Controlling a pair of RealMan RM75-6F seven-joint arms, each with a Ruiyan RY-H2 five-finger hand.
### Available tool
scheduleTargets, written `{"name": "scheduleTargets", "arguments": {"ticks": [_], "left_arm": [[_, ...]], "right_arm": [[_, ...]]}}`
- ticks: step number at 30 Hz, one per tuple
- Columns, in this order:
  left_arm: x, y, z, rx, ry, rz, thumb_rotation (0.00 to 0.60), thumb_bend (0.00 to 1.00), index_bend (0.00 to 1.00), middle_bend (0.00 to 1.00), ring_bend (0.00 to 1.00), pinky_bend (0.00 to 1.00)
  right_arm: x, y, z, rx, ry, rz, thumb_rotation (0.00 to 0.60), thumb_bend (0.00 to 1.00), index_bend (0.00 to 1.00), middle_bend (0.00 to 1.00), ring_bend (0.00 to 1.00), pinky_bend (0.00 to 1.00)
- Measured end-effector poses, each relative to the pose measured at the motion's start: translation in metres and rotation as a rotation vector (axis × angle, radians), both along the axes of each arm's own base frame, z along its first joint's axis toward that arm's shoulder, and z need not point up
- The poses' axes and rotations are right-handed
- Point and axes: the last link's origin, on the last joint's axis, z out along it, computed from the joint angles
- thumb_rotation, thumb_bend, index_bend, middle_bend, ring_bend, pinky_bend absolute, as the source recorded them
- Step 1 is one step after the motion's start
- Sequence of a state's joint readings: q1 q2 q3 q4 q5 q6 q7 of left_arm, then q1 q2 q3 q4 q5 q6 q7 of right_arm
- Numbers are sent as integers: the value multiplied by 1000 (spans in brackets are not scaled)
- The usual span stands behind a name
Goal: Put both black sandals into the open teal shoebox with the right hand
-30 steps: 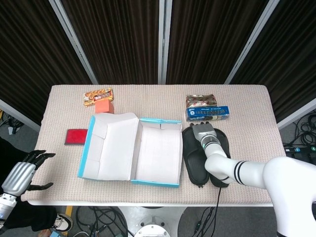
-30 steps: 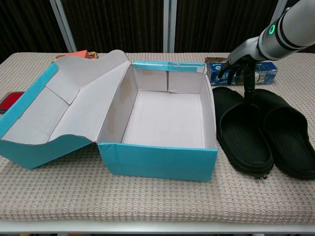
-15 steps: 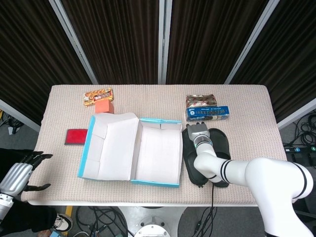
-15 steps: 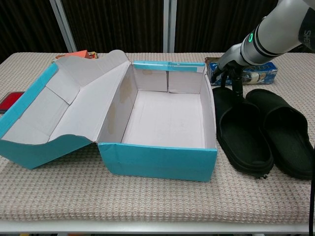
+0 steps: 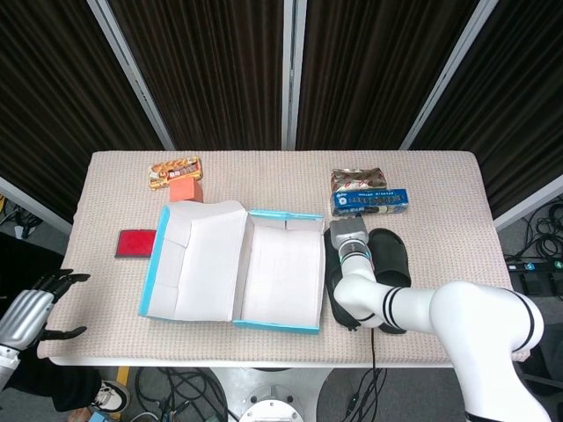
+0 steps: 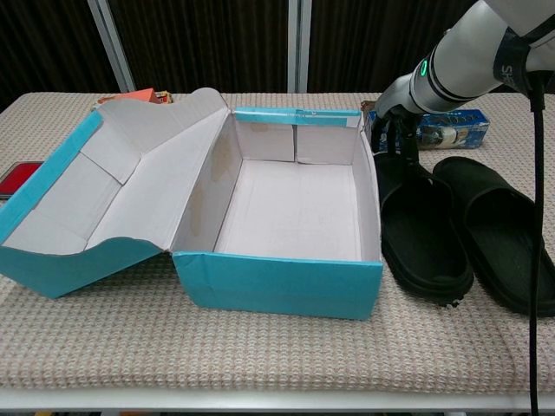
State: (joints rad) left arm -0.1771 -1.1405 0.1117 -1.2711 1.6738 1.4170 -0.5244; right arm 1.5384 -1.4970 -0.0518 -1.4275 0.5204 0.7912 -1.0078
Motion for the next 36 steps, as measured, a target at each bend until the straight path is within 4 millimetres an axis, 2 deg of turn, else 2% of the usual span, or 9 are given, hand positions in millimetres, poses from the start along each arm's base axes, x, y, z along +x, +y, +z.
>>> {"name": "scheduleTargets", "arguments": {"ticks": [7, 14, 22, 30, 36], "left_arm": [[0, 0, -3, -10, 3, 0, 600, 21, 192, 229, 113, 126], [0, 0, -3, -13, 6, 2, 600, 22, 192, 229, 113, 126], [0, 0, -4, -19, 7, 5, 600, 21, 192, 229, 113, 126], [0, 0, -5, -27, 8, 13, 600, 21, 192, 230, 113, 126], [0, 0, -5, -29, 6, 12, 600, 21, 192, 229, 113, 126]], "right_arm": [[-4, 2, 2, -9, 27, -2, 600, 26, 202, 209, 126, 48], [-8, 0, 1, -27, 15, -5, 600, 26, 127, 132, 45, 36], [-12, 1, -2, -13, 32, -17, 600, 26, 117, 178, 94, 34], [-15, 3, -4, -6, 55, -31, 600, 26, 184, 242, 163, 44], [-15, 1, -3, -32, 58, -24, 600, 40, 292, 310, 233, 95]]}}
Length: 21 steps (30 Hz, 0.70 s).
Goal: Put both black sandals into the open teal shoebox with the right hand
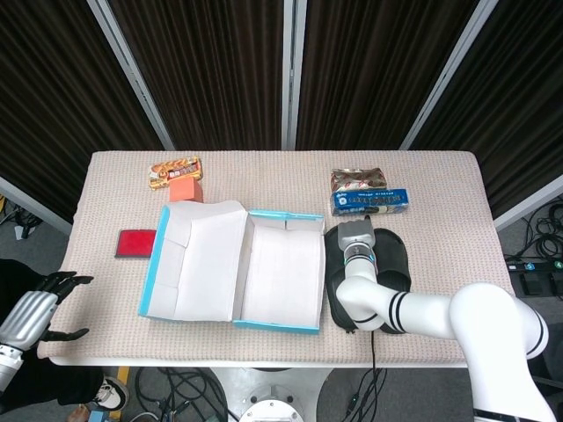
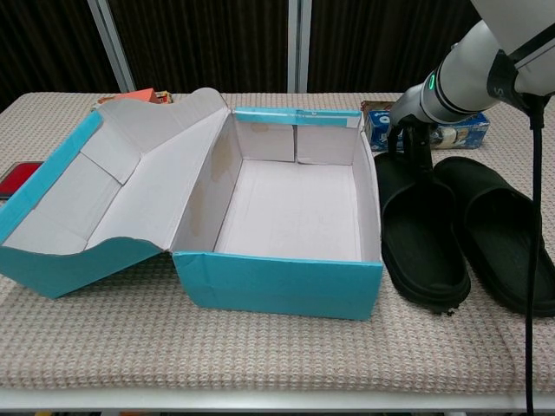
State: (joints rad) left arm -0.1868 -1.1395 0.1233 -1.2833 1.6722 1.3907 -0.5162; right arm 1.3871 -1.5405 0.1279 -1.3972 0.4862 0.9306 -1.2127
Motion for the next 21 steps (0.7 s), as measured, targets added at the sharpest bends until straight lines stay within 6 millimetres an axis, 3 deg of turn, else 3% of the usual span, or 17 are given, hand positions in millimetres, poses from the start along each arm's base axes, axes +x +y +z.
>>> {"name": "scheduleTargets", "arguments": {"ticks": [4, 8, 21], "left_arm": [[1, 0, -1, -4, -9, -3, 600, 21, 192, 229, 113, 126], [0, -1, -2, -12, -13, 6, 600, 21, 192, 229, 113, 126], [0, -2, -2, -17, -17, 6, 600, 21, 192, 230, 113, 126]], "right_arm": [[-1, -1, 0, -22, 7, 18, 600, 65, 382, 375, 288, 133], [-3, 0, 0, -37, 22, 35, 600, 85, 458, 431, 345, 274], [-6, 2, 20, -87, -25, 98, 600, 130, 532, 484, 414, 371]]}}
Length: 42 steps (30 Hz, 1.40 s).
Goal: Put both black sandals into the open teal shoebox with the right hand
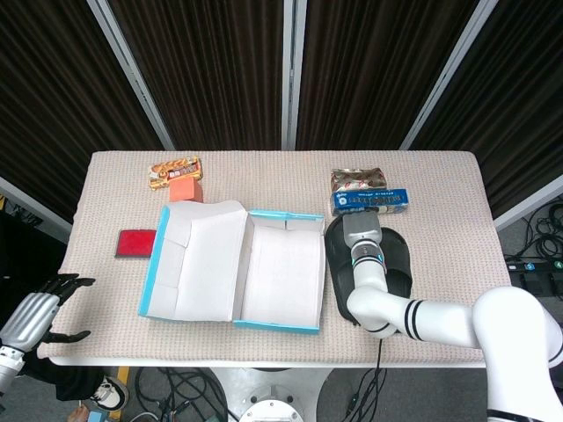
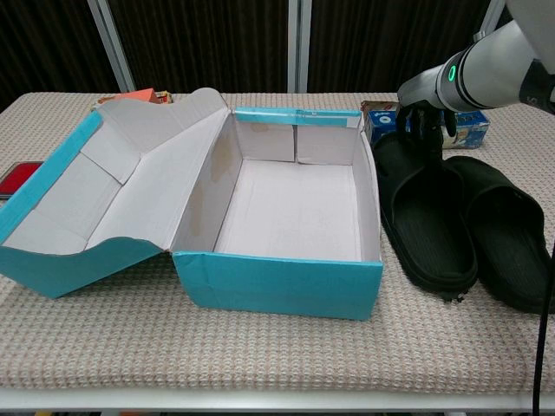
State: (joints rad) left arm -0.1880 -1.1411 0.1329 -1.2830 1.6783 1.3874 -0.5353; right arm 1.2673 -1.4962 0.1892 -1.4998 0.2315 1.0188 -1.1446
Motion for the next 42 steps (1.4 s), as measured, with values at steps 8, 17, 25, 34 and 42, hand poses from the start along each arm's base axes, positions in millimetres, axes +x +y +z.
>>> {"name": "scheduleTargets", "arguments": {"ticks": [8, 17, 25, 34, 42], "left_arm": [[5, 1, 2, 6, 1, -15, 600, 21, 192, 230, 113, 126], [16, 3, -1, 2, 24, -42, 600, 21, 192, 229, 113, 127], [28, 8, -2, 11, 32, -61, 600, 22, 192, 230, 113, 127], [27, 7, 1, 15, 44, -44, 600, 21, 192, 229, 113, 127], [22, 6, 5, 29, 40, -30, 600, 21, 192, 229, 113, 127]], "right_arm": [[12, 11, 44, -45, -152, 53, 600, 161, 549, 494, 426, 444], [21, 29, 130, -191, -437, 114, 600, 201, 565, 514, 447, 648], [15, 48, 171, -252, -705, 185, 600, 209, 579, 524, 457, 649], [5, 58, 146, -204, -1046, 219, 600, 219, 582, 524, 459, 649], [9, 62, 66, -121, -1281, 154, 600, 220, 582, 525, 459, 649]]}}
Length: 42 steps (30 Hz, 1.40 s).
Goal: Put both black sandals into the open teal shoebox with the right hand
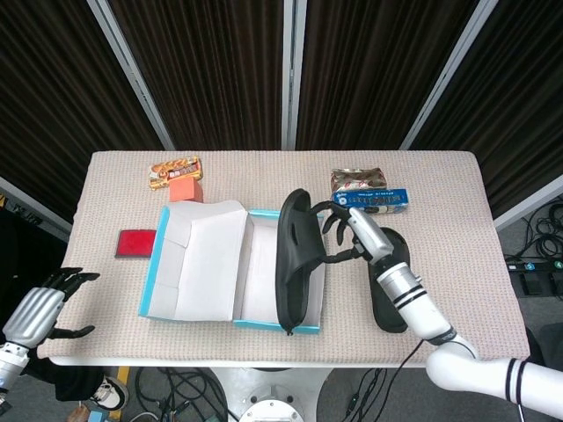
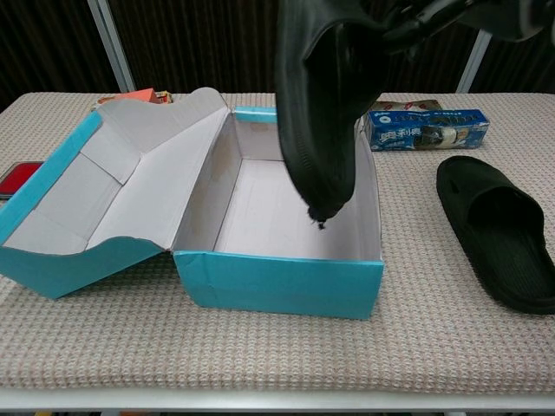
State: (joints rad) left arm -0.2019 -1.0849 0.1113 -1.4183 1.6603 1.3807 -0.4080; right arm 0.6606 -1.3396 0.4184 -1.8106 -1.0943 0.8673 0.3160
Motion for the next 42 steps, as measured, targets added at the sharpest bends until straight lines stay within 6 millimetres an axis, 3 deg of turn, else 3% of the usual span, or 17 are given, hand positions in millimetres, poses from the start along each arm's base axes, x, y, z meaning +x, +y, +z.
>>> {"name": "scheduleTargets", "arguments": {"ticks": [9, 14, 22, 42], "left_arm": [[-10, 0, 7, 21, -4, 18, 600, 21, 192, 230, 113, 127], [-13, 1, 9, 28, -5, 22, 600, 22, 192, 229, 113, 127], [-15, 2, 8, 28, -8, 26, 600, 21, 192, 229, 113, 127], [-18, 1, 7, 20, -4, 34, 600, 21, 192, 229, 113, 127]], "right_arm": [[16, -4, -74, 3, -127, -17, 600, 222, 583, 525, 460, 649], [32, -9, -96, 22, -214, -23, 600, 222, 583, 525, 460, 649], [45, -20, -115, 44, -239, -29, 600, 223, 584, 525, 460, 649], [29, -24, -132, 69, -127, -45, 600, 223, 585, 525, 460, 649]]}}
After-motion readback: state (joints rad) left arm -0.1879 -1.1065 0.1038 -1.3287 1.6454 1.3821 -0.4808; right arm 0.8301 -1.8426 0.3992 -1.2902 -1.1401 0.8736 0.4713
